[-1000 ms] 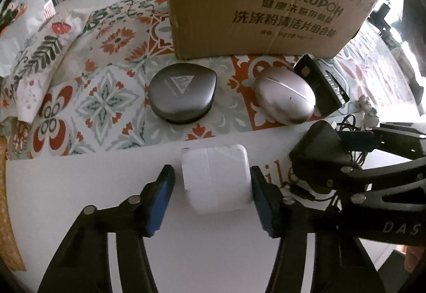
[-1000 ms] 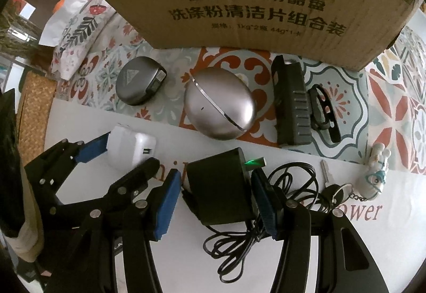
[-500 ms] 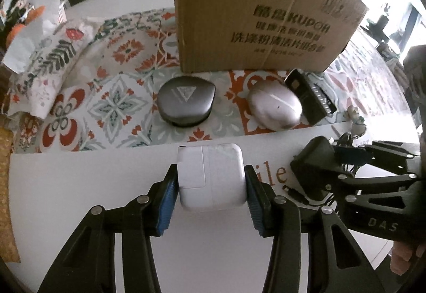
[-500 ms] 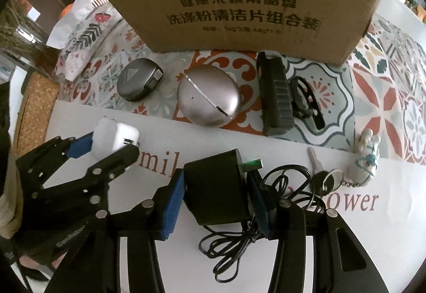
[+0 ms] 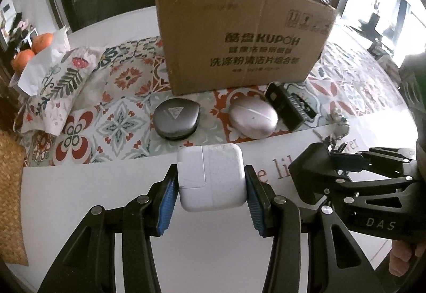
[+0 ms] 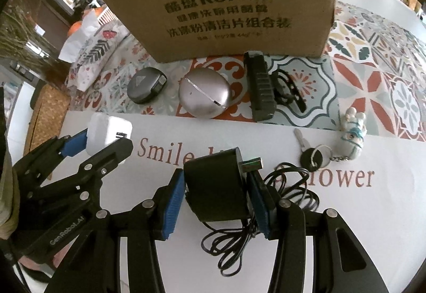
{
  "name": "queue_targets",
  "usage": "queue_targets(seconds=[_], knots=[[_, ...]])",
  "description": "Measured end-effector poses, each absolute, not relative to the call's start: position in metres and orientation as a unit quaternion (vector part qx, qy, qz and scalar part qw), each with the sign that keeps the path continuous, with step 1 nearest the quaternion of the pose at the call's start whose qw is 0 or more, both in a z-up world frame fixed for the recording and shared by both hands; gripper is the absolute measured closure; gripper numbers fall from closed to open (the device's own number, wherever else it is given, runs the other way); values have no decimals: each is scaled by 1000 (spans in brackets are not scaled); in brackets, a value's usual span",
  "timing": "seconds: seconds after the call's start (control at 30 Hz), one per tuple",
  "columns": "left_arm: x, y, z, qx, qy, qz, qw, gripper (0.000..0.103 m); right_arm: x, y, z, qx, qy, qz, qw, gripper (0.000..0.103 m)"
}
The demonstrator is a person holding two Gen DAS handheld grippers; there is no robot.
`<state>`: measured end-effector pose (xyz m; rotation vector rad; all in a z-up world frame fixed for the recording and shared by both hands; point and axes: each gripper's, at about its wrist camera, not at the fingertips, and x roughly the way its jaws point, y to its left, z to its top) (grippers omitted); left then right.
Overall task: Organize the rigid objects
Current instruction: 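Carry the white adapter and black adapter with both tools over the box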
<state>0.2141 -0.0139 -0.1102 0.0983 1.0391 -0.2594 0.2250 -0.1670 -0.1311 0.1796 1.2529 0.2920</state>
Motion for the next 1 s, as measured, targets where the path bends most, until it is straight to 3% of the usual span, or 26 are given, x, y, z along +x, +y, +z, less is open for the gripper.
queue_targets(seconds=[1.0], knots=[[211, -31, -20, 39, 393, -155, 906, 56, 206, -193, -26, 94, 439, 108, 887, 55]])
